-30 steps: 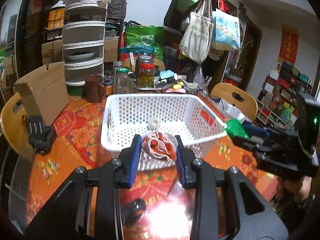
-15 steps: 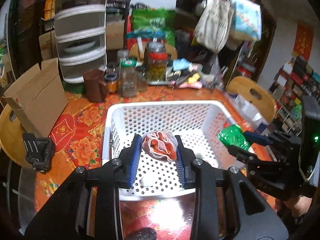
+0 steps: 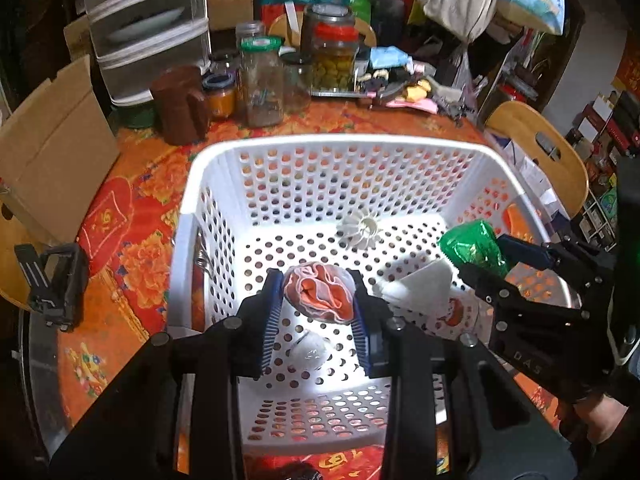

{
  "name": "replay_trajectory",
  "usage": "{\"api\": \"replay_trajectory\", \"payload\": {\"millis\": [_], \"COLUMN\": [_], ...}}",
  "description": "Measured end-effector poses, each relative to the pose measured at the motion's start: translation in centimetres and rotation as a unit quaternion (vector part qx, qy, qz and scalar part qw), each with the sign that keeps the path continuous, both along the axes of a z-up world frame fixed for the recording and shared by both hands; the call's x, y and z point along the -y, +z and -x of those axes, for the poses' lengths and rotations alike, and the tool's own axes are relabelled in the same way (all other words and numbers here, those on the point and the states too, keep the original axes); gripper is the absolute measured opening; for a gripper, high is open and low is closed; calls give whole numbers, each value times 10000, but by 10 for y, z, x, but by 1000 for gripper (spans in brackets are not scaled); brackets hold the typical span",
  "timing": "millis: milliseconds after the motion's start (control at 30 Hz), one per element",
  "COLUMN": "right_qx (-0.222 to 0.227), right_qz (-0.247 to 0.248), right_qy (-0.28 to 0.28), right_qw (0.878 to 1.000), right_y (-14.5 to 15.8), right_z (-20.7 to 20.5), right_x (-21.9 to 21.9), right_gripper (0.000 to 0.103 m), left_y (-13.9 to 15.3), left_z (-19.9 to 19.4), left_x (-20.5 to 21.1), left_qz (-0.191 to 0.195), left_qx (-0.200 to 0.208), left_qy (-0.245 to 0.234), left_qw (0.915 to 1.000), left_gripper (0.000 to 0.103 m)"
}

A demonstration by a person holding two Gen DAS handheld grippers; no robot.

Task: Organize soft objects
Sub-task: 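Open the left tool releasing the towel while the right tool releases the packet into the basket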

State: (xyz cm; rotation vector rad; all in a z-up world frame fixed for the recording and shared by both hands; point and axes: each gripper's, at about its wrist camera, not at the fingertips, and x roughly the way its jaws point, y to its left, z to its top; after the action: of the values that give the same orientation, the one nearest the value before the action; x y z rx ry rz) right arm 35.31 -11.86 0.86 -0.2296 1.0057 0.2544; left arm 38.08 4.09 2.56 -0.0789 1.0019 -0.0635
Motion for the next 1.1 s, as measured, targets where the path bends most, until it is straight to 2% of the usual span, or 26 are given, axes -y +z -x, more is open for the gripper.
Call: {"api": "replay_trajectory", "payload": {"millis": [267, 500, 633, 700, 767, 833, 933, 1100], "right_qx": [-161, -198, -79, 0, 93, 176, 266, 349], "right_qz": [22, -161, -373, -420, -465, -527, -526, -562], "right_qy": [65, 118, 154, 187, 233, 272, 304, 351], "right_qw": [9998, 9996, 9992, 9989, 9986, 9981, 9978, 9972], "right_y": [-13, -16, -8, -3, 4, 11, 18, 26], "right_z": [-9, -8, -2, 3, 9, 14, 22, 35], "right_x": [-6, -5, -1, -1, -1, -1, -2, -4], "right_gripper": [48, 52, 61, 73, 87, 92, 100, 103], "left_y": [-25, -23, -15, -9, 1, 11, 22, 32], "left_z": [-11, -8, -2, 3, 9, 14, 19, 24], "left_x": [-1, 2, 2, 0, -2, -2, -2, -3], "left_qz": [47, 144, 166, 202, 209, 209, 110, 130], "left_qx": [-343, -259, -73, 52, 205, 342, 434, 481], "left_qy": [17, -70, -114, -120, -86, -121, -101, -111], "left_qw": [9994, 9995, 9998, 9997, 9995, 9991, 9989, 9987], "left_gripper": [30, 33, 52, 62, 77, 83, 85, 97]}}
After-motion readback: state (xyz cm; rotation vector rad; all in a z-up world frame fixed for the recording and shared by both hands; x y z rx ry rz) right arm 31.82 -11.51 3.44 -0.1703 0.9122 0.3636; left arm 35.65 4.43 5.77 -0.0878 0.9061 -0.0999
